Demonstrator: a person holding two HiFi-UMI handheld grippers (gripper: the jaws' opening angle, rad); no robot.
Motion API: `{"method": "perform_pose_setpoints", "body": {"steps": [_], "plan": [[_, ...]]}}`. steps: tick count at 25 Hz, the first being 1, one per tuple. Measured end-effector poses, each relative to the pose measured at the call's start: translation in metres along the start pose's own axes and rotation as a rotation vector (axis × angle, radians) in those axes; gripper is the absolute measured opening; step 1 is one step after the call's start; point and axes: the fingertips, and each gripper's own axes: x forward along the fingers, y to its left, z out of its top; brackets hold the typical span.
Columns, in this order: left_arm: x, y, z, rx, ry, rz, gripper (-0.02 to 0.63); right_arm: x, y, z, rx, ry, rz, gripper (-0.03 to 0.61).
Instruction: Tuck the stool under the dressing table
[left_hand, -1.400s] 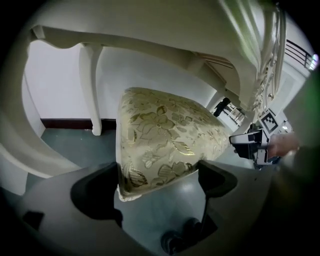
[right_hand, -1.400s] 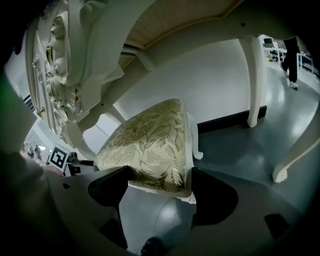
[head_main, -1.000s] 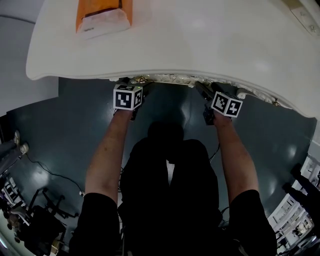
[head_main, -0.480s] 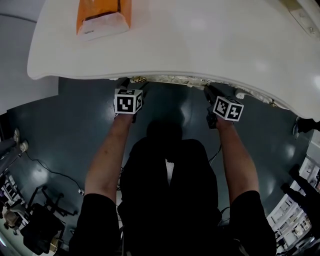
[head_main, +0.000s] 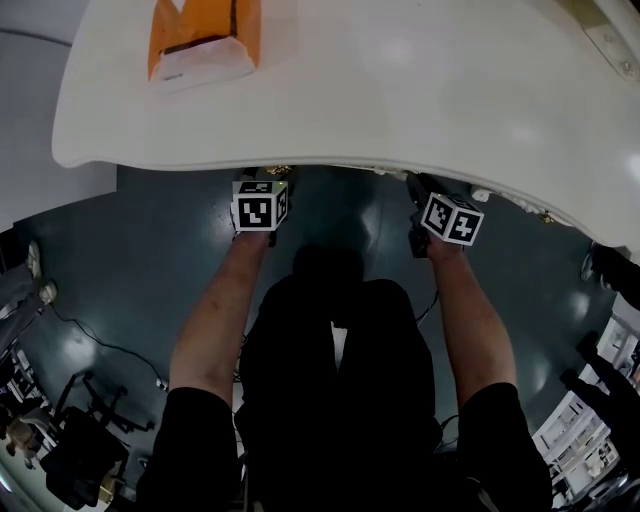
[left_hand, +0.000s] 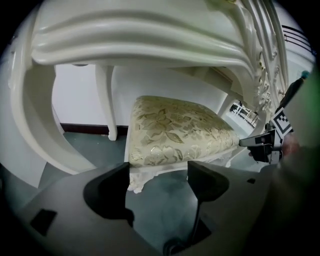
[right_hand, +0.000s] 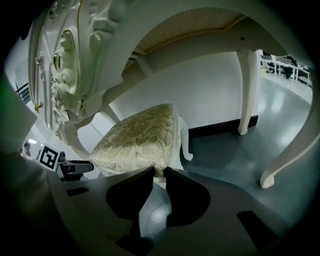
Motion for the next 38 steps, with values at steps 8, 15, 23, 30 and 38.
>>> {"method": "perform_pose_setpoints", "body": {"steps": [8,15,23,30,38], "plan": [[0.005,0.006,0.016,-0.031,-0.016,-0.027,0.365,0.009,0.005,0.014,0.026,-0.040,0.019,0.092],[-0.051,-0.012,-0.013,-0.034,0.042,-0.058,0.365,-0.031,0.019,0.004,0.072,-0.008,0.014,0.092],[-0.147,-0.063,0.009,-0.032,0.054,-0.132,0.356,-0.124,0.083,0.014,0.060,0.027,0.072,0.092],[-0.222,-0.106,0.038,-0.046,0.043,-0.205,0.342,-0.191,0.136,0.039,0.052,0.012,0.096,0.092],[-0.294,-0.141,0.062,0.009,0.027,-0.253,0.308,-0.254,0.196,0.054,0.026,-0.018,0.125,0.092]]}}
